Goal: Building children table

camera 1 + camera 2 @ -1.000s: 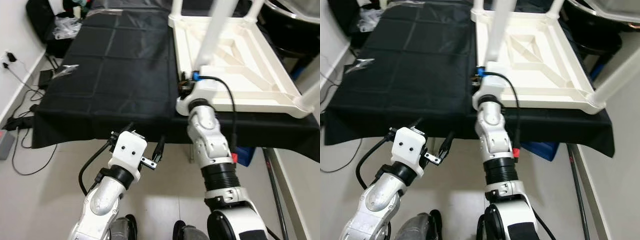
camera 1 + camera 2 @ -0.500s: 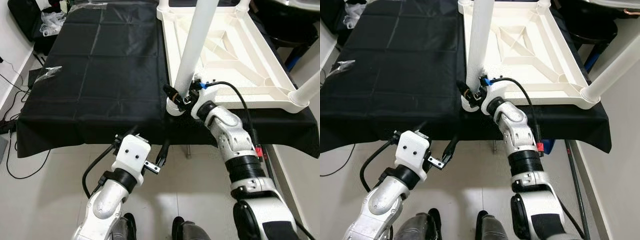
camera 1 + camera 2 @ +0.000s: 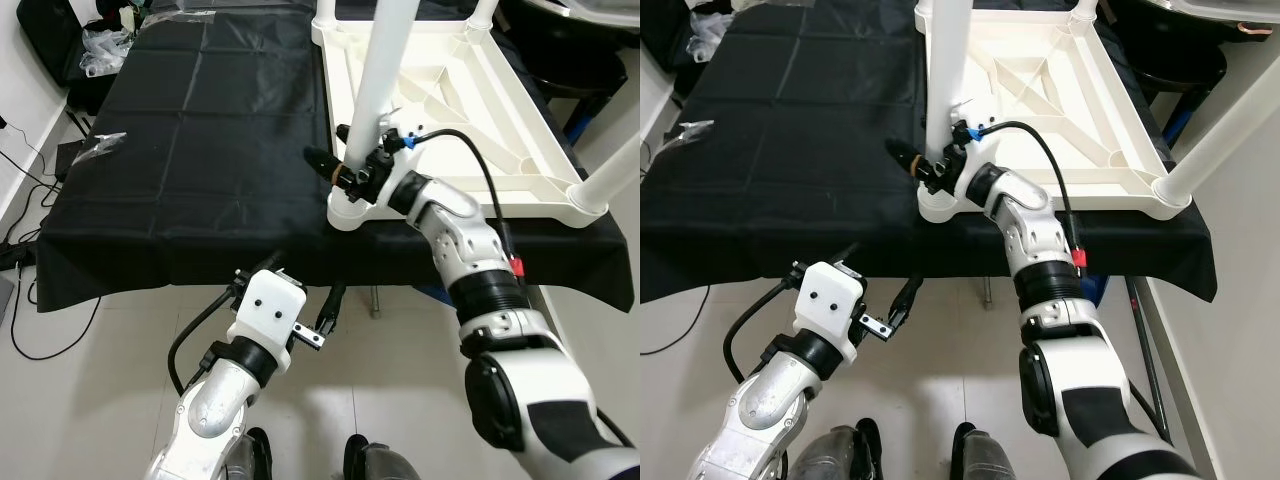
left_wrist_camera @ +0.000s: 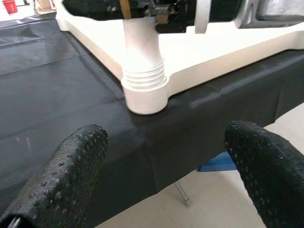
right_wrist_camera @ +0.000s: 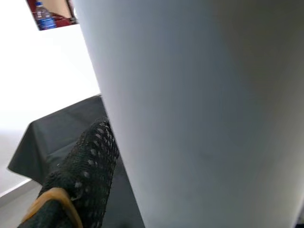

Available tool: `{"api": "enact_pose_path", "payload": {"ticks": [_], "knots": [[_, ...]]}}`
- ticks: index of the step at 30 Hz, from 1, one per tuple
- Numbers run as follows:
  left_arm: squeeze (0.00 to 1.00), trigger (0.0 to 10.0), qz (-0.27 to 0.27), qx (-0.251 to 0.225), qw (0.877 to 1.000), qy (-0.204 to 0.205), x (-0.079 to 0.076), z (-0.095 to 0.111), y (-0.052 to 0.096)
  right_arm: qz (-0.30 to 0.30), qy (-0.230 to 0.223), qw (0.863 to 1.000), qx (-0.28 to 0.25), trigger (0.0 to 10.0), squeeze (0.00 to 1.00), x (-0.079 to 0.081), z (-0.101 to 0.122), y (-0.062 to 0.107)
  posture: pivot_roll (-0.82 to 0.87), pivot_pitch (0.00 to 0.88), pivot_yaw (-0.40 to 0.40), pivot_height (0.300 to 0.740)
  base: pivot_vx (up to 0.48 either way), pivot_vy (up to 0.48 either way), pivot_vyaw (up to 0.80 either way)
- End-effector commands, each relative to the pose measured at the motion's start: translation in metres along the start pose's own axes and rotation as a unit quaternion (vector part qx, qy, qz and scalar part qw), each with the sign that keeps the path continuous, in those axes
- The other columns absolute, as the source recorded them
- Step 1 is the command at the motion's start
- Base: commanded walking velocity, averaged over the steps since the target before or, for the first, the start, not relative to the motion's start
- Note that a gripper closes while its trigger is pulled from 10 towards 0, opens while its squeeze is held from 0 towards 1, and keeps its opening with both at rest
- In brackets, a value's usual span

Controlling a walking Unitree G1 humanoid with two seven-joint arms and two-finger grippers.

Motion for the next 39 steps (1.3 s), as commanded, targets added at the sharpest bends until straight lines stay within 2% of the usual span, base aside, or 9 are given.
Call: {"api": "enact_pose_path", "payload": {"ticks": [1,2,3,20,25,32,37,38,39], "knots": [[0.00,10.0,-0.003,0.002,1.000,0.003,-0.002,-0.001,0.002,0.038,-0.005,0.999,0.010,8.9,0.00,0.014,-0.008,-0.007,0.20,0.243,-0.075,0.740,0.000,0.000,0.00],[0.00,10.0,-0.003,0.002,1.000,0.003,-0.002,-0.001,0.002,0.038,-0.005,0.999,0.010,8.9,0.00,0.014,-0.008,-0.007,0.20,0.243,-0.075,0.740,0.000,0.000,0.00],[0.00,10.0,-0.002,0.002,1.000,0.002,-0.002,0.000,0.003,0.043,-0.009,0.999,0.012,0.0,0.00,0.015,-0.010,-0.007,0.20,0.241,-0.075,0.740,0.000,0.000,0.00],[0.00,10.0,0.010,-0.006,1.000,-0.010,0.005,0.001,-0.003,-0.227,0.016,0.972,0.053,0.0,0.00,-0.022,-0.041,0.032,0.18,0.223,-0.072,0.740,0.000,0.000,0.00],[0.00,10.0,0.011,-0.007,1.000,-0.012,0.005,0.001,-0.005,-0.336,0.021,0.939,0.072,0.0,0.00,-0.020,-0.044,0.046,0.17,0.225,-0.068,0.740,0.000,0.000,0.00],[0.00,10.0,0.019,-0.014,1.000,-0.015,0.006,0.004,-0.008,-0.545,-0.032,0.836,0.061,0.0,0.00,0.004,-0.034,0.044,0.18,0.231,-0.065,0.740,0.000,0.000,0.00],[0.00,10.0,0.020,-0.013,1.000,-0.015,0.006,0.005,-0.006,-0.539,-0.059,0.838,0.066,0.0,0.00,0.018,-0.038,0.028,0.19,0.233,-0.065,0.740,0.000,0.000,0.00],[0.00,10.0,0.020,-0.012,1.000,-0.016,0.006,0.004,-0.006,-0.513,-0.065,0.854,0.067,10.0,0.00,0.024,-0.037,0.021,0.19,0.235,-0.068,0.740,0.000,0.000,0.00],[0.00,10.0,0.020,-0.012,1.000,-0.016,0.006,0.004,-0.006,-0.513,-0.065,0.854,0.067,10.0,0.00,0.024,-0.037,0.021,0.19,0.235,-0.068,0.740,0.000,0.000,0.00]]}}
Point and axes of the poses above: a point about 5 cm out from each wrist's last joint towards the gripper, its own y axis pointing back from the gripper into the wrist, its own z axis along the axis of the wrist's last joint, x = y × z, the point moved 3 cm from there along -y, pointing out of the wrist towards the gripper, and after that the axes turned 7 degrees about y, right-handed, at the moved point
